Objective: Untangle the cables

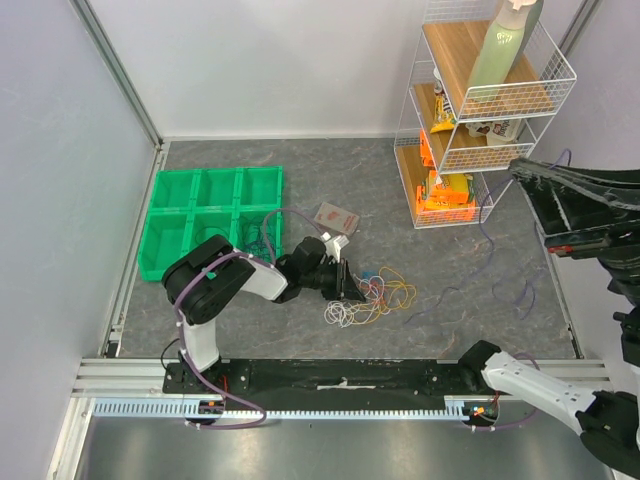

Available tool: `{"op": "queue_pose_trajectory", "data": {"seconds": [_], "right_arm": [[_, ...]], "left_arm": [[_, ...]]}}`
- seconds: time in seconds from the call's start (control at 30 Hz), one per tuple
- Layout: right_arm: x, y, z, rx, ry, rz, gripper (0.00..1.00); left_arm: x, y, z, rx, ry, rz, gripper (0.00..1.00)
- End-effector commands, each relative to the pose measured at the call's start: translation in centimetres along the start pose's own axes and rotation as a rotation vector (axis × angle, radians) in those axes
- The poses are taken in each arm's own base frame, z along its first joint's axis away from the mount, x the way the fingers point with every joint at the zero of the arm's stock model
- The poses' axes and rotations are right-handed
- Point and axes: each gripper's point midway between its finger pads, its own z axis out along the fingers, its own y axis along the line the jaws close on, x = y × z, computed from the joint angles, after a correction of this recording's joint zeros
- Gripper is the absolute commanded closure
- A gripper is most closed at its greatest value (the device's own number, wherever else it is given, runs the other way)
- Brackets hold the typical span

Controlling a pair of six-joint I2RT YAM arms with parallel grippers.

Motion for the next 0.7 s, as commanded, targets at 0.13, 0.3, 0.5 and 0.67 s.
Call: {"op": "queue_pose_trajectory", "data": {"seconds": [0.13,0.3,0.5,0.67], "right_arm": [[13.0,-6.2,-4.0,0.241,0.276,0.024,1.00],[17.3,-7.1,-6.7,0.285,0.373,0.052,1.00],[19.3,-7.0,-8.4,0.292,0.426,0.068,1.00],[20.3,-6.6,-8.6,0.274,0.444,0.106,1.00]], "left_arm": [[-2.8,-9.4,-4.3,0.272,-0.083,0.232,0.52],[-4.1,-15.9,-8.9,0.387,-0.151,0.431,0.34],[-4.4,-22.2,-13.8,0.456,-0.292,0.703,0.20],[-5.5,-25.5,-15.2,0.389,-0.499,0.889,0.07]]}}
